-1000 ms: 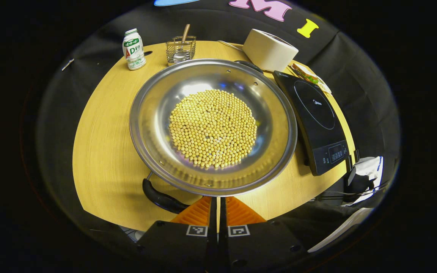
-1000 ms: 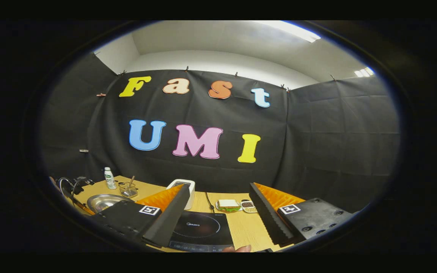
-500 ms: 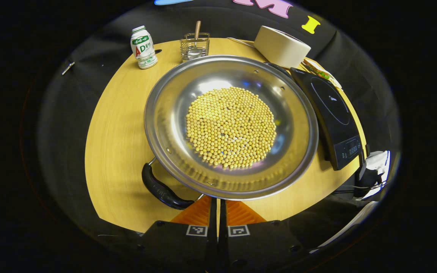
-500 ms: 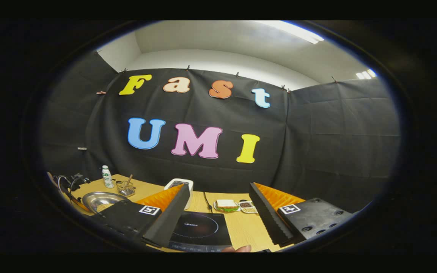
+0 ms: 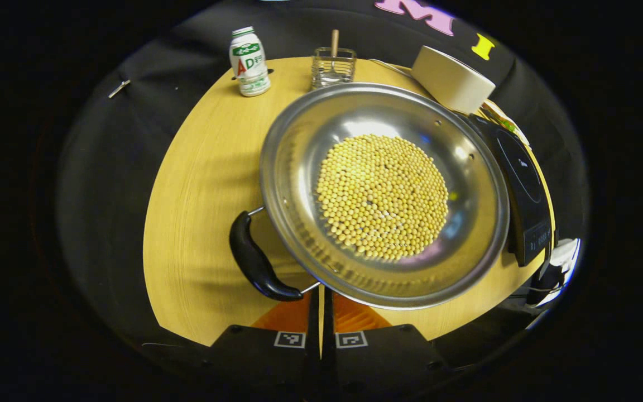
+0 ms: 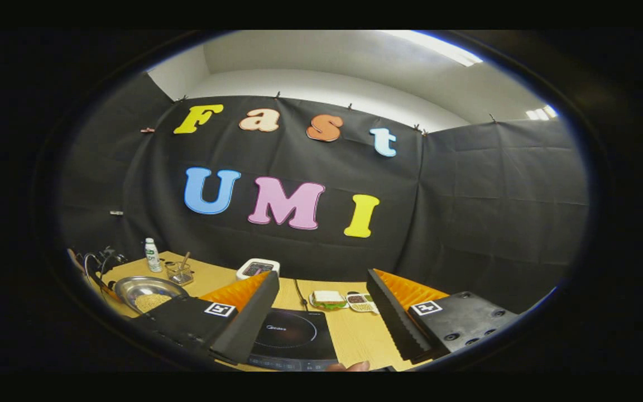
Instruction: First push the handle of the pot to place it horizontally, then grasp the pot with both hands and set it on the induction cooktop.
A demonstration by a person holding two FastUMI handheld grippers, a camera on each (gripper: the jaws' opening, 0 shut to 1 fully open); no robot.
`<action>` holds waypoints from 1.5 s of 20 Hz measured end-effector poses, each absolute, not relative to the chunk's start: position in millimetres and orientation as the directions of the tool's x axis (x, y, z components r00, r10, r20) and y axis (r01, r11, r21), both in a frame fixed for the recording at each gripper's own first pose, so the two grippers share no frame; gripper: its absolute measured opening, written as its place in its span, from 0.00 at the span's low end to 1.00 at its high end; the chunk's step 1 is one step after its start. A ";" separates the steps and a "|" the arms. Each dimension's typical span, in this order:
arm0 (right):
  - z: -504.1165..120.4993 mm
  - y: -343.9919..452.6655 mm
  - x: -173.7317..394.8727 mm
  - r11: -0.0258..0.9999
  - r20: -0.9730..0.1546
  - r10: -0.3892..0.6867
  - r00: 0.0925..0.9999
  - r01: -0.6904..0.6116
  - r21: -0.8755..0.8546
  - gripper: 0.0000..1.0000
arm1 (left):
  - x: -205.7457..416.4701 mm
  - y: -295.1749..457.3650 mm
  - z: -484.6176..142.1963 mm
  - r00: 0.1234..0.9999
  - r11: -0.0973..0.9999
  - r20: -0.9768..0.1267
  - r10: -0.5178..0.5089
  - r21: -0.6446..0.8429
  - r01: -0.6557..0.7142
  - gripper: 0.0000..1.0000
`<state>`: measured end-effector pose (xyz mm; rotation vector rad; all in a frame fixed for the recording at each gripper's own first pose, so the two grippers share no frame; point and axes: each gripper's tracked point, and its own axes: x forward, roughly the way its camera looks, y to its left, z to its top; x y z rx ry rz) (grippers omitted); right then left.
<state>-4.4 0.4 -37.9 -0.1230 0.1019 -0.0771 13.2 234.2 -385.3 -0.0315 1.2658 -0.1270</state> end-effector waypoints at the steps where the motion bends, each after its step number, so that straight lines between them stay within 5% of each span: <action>1: -38.4 0.4 -4.4 0.989 -0.100 -0.086 0.991 0.073 -0.126 0.98 | 17.7 239.2 -386.9 0.301 0.993 -0.947 -0.111 -0.098 0.059 0.05; 20: -64.8 -11.2 -8.2 0.975 -0.176 -0.159 0.972 0.126 -0.181 0.98 | 122.1 280.0 -396.3 0.389 0.999 -0.921 -0.028 -0.044 -0.032 0.05; 30: -72.8 -2.0 -1.5 0.980 -0.199 -0.139 0.970 0.106 -0.170 0.98 | 127.3 282.7 -389.8 0.448 0.997 -0.894 -0.003 -0.037 -0.067 0.05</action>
